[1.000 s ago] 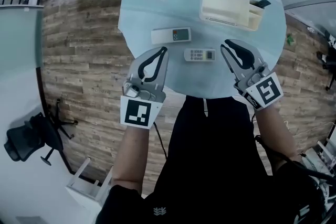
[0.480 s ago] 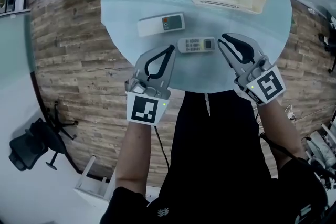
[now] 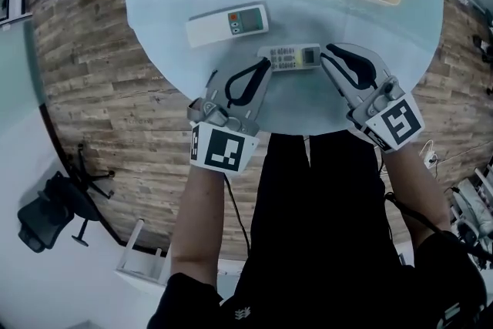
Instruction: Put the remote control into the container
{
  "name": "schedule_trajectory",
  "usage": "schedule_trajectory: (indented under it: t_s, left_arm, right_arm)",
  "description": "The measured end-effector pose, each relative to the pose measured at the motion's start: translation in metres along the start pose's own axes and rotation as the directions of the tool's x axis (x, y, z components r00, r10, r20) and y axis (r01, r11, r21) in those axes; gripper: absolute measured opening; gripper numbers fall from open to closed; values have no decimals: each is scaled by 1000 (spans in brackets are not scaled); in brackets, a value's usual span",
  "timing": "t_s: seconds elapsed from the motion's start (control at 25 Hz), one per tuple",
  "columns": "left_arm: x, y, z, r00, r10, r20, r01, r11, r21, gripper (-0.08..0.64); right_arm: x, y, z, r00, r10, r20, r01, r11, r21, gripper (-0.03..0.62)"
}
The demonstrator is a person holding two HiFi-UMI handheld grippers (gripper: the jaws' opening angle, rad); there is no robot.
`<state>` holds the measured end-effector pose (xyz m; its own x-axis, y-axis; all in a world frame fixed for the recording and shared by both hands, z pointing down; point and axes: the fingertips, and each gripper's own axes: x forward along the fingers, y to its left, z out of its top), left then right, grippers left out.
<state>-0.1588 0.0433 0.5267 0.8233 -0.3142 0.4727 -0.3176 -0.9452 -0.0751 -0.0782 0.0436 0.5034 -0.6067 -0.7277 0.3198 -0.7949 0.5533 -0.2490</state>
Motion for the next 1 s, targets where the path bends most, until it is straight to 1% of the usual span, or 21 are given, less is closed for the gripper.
schedule_trajectory:
  t_s: [0.16,0.28,0.4,0.48,0.6,0.76,1.0]
  left_arm:
    - [11,-9,-18,998,-51,-48,53,998,39,90]
    - [17,-14,-26,994,-88,-61,91,995,50,139]
    - [22,-20,-34,987,-130,-96,137,988,73,232]
    - [24,-24,-40,981,-152,-121,163,983,87,272]
    - [26,-28,-49,973,-173,-152,191,976,106,297]
    - [33,-32,-59,956,-207,-205,240,960,146,318]
    - [43,-32,-63,934,-260,-243,299,943,143,318]
  right_arm:
    - [6,-2,-15,1000,1,-25,-1,1000,1,69]
    - [11,-2,-18,1000,11,-17,-11,1000,12,69]
    - [14,-2,-20,1000,9,-13,-9,999,31,69]
    - [16,-1,-21,1000,10,-13,-9,999,36,69]
    - [16,-2,-28,999,-2,-33,3,1000,28,71]
    - [14,-5,-32,999,-9,-46,11,999,30,71]
    - [13,-4,-37,999,-15,-48,17,999,46,71]
